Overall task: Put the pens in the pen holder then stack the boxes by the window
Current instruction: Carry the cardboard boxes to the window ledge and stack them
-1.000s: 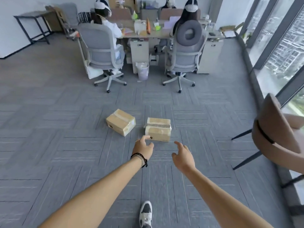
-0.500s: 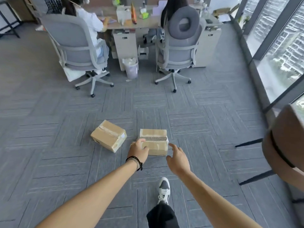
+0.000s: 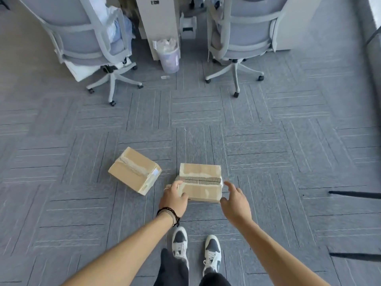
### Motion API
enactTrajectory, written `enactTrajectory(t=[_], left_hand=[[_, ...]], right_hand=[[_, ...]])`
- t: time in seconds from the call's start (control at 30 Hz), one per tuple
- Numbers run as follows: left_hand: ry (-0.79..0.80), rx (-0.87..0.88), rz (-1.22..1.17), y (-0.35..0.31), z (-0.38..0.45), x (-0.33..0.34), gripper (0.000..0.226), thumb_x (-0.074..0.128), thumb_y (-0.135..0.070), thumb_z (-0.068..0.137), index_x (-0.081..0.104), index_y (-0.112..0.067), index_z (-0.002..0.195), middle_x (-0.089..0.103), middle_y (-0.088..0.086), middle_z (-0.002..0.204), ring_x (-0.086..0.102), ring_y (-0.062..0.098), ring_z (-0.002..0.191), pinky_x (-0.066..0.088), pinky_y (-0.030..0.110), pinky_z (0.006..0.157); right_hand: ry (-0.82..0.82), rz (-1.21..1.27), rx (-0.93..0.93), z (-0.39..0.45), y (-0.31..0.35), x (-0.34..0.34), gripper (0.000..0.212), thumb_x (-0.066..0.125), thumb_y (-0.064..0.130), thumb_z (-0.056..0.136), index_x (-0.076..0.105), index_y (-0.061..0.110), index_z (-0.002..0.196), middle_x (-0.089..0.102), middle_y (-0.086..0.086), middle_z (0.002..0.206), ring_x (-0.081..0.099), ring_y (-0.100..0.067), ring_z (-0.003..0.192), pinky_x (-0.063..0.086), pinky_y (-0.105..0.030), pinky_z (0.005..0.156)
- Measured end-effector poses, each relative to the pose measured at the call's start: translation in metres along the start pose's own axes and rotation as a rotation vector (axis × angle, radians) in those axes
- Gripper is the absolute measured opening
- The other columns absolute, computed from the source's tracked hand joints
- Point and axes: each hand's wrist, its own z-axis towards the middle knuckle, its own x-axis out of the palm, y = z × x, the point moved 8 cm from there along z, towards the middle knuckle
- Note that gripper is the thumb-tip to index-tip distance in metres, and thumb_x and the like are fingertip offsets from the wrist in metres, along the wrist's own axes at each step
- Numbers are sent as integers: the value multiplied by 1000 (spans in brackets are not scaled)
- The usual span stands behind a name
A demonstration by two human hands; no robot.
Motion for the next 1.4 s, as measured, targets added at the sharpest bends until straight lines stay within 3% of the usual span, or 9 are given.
enactTrajectory(t=[0.23,0.43,0.57,0.77,0.83,0.97,1.1,1.27,1.4], left_hand=[[42,-7,40,33,151,53,48,55,-25,94,46,-29,140,56,7,129,57,27,117,50,41,95],[84,-22,100,114,267,150,62,55,-25,95,31,-29,152,51,8,138,50,29,127,48,39,95],[85,-17,129,177,340,216,75,62,-26,92,23,-24,157,42,10,150,45,31,133,39,38,105],[121,-73,222,240,433,288,109,69,-60,78,0,-35,158,22,17,162,33,35,145,38,46,111],[143,-85,237,251,450,303,116,70,-64,77,-7,-35,158,21,16,164,35,35,144,38,46,110],[154,-81,173,265,472,326,123,74,-62,76,-15,-37,157,30,20,159,39,36,141,37,43,109],[81,-76,157,263,477,335,131,77,-64,71,-21,-40,155,35,24,155,43,37,138,39,42,107],[93,-50,99,252,476,341,134,80,-59,72,-21,-36,156,14,14,167,23,36,150,27,43,117],[132,-47,63,243,468,324,131,80,-63,69,-17,-45,154,23,18,164,23,36,150,27,46,117]], right_hand=[[19,66,160,131,-37,77,61,54,14,92,41,23,152,56,-11,143,57,-30,125,48,-42,103],[61,-36,216,244,-106,179,60,56,16,93,41,22,151,55,-14,137,56,-33,121,49,-44,100],[68,-105,209,313,-154,248,66,61,20,91,38,26,153,49,-12,146,50,-33,128,46,-47,105],[5,-219,205,396,-214,308,91,70,48,89,17,34,161,19,-19,167,29,-39,149,34,-53,117],[-17,-242,204,415,-227,322,100,69,60,85,9,37,162,12,-20,168,25,-40,151,30,-55,119],[-35,-204,179,441,-239,344,107,69,71,79,2,46,158,14,-22,166,33,-44,146,37,-58,114],[-77,-174,164,445,-242,353,114,71,71,78,-6,46,159,13,-26,165,33,-45,144,38,-55,114],[-112,-157,177,446,-243,352,117,75,67,77,-5,46,159,18,-25,163,34,-44,142,39,-54,113],[-121,-126,210,437,-237,334,117,78,66,75,-2,47,158,20,-23,161,35,-43,142,41,-55,111]])
